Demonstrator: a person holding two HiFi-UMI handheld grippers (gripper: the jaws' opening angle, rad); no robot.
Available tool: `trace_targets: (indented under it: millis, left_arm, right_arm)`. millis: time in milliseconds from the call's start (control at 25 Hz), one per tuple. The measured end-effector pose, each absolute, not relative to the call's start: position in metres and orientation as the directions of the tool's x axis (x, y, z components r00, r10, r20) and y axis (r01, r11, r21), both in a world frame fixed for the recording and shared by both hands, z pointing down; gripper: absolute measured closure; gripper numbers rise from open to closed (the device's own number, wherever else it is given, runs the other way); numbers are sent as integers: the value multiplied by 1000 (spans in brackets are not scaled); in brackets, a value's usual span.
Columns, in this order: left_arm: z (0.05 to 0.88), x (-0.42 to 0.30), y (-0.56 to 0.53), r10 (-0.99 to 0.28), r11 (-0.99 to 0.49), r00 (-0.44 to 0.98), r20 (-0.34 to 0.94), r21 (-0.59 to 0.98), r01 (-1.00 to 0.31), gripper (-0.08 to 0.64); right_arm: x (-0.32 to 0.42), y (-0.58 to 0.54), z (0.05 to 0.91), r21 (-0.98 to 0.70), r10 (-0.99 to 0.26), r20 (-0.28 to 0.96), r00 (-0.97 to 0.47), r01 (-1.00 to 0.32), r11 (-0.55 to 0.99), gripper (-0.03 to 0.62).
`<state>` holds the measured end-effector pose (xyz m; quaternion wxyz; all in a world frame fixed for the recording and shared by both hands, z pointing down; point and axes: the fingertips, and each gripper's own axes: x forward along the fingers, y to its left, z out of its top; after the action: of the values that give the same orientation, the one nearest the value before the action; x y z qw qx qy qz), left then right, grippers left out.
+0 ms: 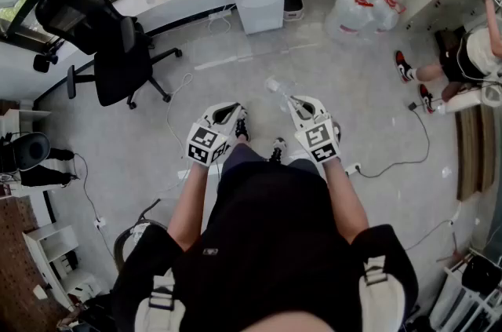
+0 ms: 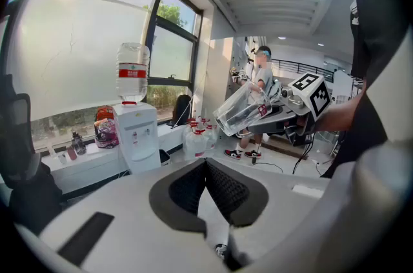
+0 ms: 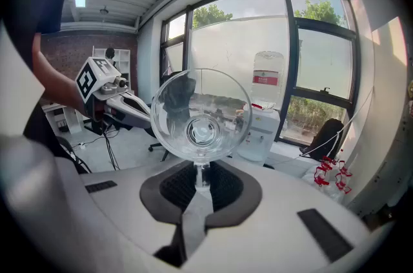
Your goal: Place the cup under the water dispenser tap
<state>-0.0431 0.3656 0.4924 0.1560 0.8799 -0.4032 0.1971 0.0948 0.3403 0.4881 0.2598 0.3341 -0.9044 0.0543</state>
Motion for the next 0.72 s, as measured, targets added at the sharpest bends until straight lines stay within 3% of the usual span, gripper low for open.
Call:
trace_targets:
  millis: [720]
  left_arm:
    - [497,-29,346,-634,-639,608,478,120,-760,561]
  right_arm:
    - [111,322,498,76,-585,522,-621,-649,757,578]
